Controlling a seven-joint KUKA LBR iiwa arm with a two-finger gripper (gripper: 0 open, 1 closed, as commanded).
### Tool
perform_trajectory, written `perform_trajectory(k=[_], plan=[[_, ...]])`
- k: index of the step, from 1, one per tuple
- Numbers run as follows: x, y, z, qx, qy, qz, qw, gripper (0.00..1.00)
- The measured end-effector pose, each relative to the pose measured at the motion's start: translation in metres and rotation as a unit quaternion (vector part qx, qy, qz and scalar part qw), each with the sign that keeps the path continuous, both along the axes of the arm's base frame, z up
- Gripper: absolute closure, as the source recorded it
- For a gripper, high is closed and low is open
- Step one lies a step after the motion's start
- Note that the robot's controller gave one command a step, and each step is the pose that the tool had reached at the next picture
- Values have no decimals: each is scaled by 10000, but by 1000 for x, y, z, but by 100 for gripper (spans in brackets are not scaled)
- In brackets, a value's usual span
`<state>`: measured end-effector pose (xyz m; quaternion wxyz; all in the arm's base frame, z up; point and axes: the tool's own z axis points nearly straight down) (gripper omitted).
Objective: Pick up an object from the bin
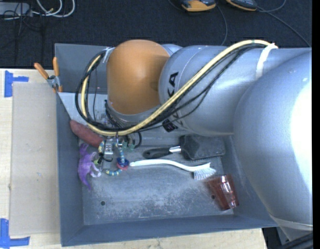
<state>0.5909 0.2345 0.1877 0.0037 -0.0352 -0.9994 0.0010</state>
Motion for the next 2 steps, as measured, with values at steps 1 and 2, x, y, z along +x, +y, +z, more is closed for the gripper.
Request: perform_trajectory(k=[1, 2], plan=[[2, 10, -61, 11, -41, -261, 9997, 0], [0, 12, -81, -6, -2, -328, 9995, 0]])
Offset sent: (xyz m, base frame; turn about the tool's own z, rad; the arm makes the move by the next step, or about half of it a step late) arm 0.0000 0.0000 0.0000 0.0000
